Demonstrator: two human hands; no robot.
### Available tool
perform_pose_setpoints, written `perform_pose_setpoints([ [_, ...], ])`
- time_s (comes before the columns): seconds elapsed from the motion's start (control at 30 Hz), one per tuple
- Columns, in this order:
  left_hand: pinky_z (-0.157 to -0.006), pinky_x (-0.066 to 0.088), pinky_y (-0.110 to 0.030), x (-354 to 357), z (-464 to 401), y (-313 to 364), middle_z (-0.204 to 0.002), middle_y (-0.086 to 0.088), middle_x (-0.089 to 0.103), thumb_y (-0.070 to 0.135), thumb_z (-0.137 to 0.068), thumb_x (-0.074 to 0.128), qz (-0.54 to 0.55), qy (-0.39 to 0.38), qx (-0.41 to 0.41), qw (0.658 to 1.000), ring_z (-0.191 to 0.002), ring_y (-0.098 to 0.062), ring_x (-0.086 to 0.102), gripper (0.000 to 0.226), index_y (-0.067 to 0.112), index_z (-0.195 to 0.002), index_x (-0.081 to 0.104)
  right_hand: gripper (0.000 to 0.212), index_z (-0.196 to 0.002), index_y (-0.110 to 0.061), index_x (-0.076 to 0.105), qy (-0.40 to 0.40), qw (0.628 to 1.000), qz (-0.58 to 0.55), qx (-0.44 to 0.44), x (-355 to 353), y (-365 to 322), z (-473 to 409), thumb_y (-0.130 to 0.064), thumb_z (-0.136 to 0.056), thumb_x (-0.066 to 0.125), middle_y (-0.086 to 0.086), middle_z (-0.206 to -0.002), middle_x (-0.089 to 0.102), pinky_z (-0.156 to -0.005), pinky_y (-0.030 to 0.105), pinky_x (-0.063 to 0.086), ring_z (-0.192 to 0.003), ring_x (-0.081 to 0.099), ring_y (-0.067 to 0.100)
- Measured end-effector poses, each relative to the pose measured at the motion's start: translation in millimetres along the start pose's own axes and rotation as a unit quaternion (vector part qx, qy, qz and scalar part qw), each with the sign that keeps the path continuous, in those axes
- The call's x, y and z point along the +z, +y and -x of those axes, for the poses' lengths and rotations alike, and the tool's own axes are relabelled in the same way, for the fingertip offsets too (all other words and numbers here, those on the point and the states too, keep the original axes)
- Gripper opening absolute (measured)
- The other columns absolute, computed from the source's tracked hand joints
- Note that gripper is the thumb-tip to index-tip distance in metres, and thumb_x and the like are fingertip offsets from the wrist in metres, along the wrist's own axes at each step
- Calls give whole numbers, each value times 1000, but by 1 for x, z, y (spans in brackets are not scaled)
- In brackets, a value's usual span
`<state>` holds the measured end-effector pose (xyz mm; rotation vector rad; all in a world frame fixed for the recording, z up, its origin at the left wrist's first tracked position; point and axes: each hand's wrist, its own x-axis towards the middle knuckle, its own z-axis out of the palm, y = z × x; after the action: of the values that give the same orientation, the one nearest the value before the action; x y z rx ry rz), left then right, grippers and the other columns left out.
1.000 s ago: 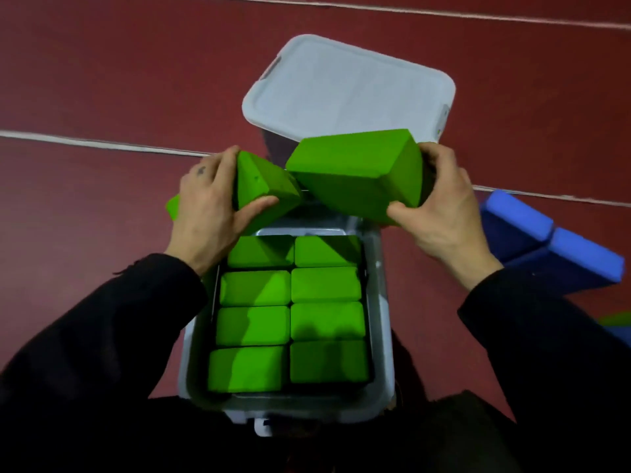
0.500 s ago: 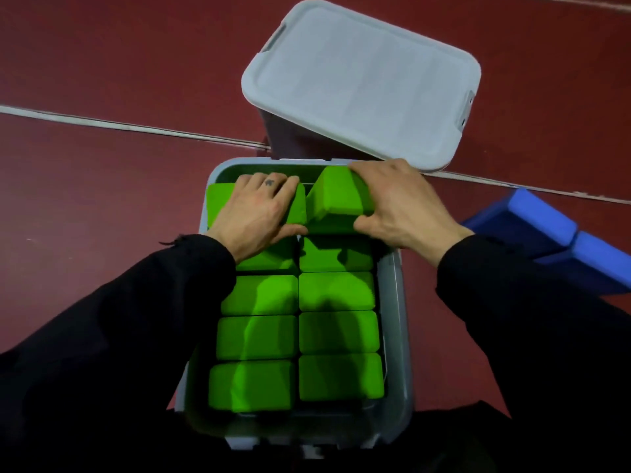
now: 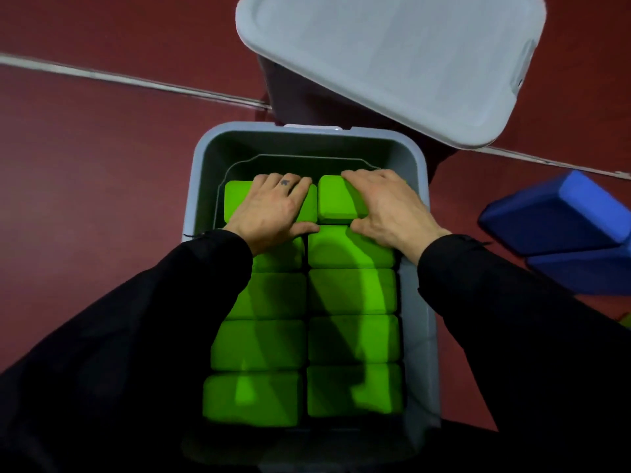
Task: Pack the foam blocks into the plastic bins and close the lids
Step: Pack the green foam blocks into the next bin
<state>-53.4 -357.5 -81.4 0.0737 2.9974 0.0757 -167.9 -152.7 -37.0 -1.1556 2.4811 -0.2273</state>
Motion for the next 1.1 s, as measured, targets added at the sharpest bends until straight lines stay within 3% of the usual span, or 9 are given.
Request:
perform_pose_setpoints([
  [0.1,-97,38,-49,17,-7,-3,-133,-17,57,73,-92,29,17,4,-4,1000,-113,-39,55,87,5,-144,44,91,-156,-18,38,-2,1000,-29,-3,15,8,-14,-25,-76,80,6,-153,48,-119,46,28,-140,41,32],
  [0.17,-105,34,-50,25,-8,-3,-136,-17,56,65,-100,25,24,19,-9,999,-118,-37,54,79,4,-146,43,93,-161,-19,28,-22,999,-42,11,25,10,-16,-28,-81,74,6,-164,33,-125,49,12,-151,27,29],
  [0.27,-120,18,-55,28,-5,0,-146,-18,50,65,-102,19,-30,36,-1,999,-134,-33,47,83,0,-152,32,101,-164,-19,-1,-27,998,37,37,49,3,-6,-66,-84,41,6,-171,-6,-126,51,-6,-158,-7,28],
  [0.4,-116,5,-72,22,5,16,-164,-14,27,65,-102,18,-61,12,-61,996,-153,-38,18,79,10,-159,23,115,-162,-18,-12,-50,994,65,76,59,-11,-2,-93,-81,20,7,-169,-19,-124,55,-10,-156,-20,28],
  [0.53,-113,4,-76,23,33,25,-167,-12,18,66,-101,20,12,15,-185,983,-154,-38,11,73,23,-160,21,117,-160,-18,-17,-67,992,74,81,54,-13,-5,-95,-79,17,8,-168,-23,-124,58,-10,-155,-22,29],
  [0.7,-111,5,-78,26,40,10,-170,-5,2,80,-93,9,25,-17,-113,993,-155,-36,-2,86,28,-161,12,110,-163,-19,-7,-5,987,118,109,68,-25,-3,-91,-82,16,10,-171,-12,-121,66,-2,-157,-9,32],
  [0.8,-112,4,-77,26,34,11,-170,-5,-3,82,-92,6,23,-39,-128,991,-155,-35,-6,89,26,-162,6,110,-162,-20,-10,-36,988,74,130,63,-21,-8,-91,-84,20,10,-170,-16,-120,68,-4,-156,-14,32],
  [0.97,-116,5,-72,35,52,48,-169,-4,9,68,-102,12,-4,-17,-189,982,-156,-31,8,79,16,-160,16,85,-164,-17,7,42,989,92,107,88,-44,25,-70,-100,26,15,-171,-1,-120,69,8,-157,1,40],
  [1.1,-116,26,-66,23,53,71,-162,-13,32,53,-105,30,-1,-32,-191,981,-150,-31,31,66,9,-153,37,80,-164,-19,4,-39,993,35,102,61,-44,26,-56,-103,40,13,-171,-6,-121,63,5,-156,-2,39],
])
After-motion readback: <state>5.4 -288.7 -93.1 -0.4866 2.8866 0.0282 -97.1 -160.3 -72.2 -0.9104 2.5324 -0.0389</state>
